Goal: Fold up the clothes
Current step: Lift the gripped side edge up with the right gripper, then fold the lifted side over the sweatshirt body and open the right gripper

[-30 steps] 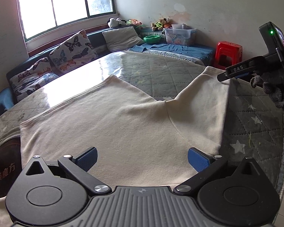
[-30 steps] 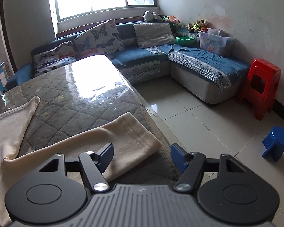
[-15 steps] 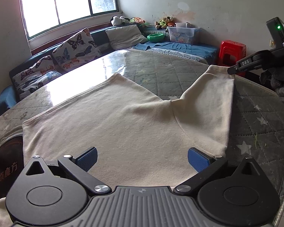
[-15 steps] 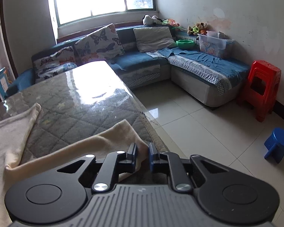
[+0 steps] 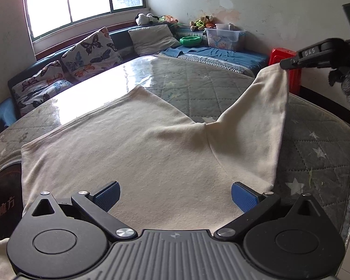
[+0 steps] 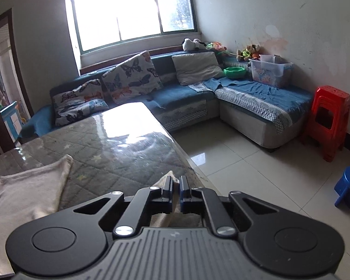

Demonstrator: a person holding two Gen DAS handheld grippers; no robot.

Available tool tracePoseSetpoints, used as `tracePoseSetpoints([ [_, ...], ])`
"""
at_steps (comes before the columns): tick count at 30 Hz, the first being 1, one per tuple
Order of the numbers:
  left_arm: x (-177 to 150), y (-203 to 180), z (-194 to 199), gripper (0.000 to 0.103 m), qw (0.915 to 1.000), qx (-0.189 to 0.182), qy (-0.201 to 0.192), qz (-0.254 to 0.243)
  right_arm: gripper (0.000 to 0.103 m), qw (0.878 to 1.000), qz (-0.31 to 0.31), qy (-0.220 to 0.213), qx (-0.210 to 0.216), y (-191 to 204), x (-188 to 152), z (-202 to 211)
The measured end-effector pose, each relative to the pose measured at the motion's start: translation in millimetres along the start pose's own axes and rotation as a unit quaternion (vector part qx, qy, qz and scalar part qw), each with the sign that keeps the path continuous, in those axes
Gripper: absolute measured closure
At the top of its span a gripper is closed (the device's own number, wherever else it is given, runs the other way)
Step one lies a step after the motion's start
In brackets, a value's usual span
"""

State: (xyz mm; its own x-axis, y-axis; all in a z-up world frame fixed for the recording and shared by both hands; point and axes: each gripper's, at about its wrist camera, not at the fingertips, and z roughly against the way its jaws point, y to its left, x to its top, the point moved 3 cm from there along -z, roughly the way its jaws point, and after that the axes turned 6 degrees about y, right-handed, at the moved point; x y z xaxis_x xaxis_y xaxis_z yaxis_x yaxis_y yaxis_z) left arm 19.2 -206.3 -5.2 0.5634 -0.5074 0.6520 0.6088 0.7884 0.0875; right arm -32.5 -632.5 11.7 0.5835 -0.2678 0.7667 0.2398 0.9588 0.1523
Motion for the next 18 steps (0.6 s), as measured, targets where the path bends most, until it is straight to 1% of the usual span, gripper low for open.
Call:
tracePoseSetpoints([
  [4,-3.6,7.4,3.9,0.000,0.9999,0.004,0.000,0.010,0.098,0.999,0.029,-0.021,0.022,23.5,12.4,22.6],
  [9,-12.4,25.4,14.8,0.000,0.9995,0.014,-0.007,0.029,0.098,0.994,0.073,-0.047,0.072,70.8,27.3,53.8],
  [14,-24.1,52.8,32.5,0.000,0.9976,0.024,-0.024,0.061,0.099,0.982,0.123,-0.065,0.125,129.5,34.4,81.4],
  [18,-37.0,74.9,45.0,0.000,0.9951,0.031,-0.033,0.088,0.099,0.970,0.165,-0.068,0.164,183.9,31.6,89.1],
])
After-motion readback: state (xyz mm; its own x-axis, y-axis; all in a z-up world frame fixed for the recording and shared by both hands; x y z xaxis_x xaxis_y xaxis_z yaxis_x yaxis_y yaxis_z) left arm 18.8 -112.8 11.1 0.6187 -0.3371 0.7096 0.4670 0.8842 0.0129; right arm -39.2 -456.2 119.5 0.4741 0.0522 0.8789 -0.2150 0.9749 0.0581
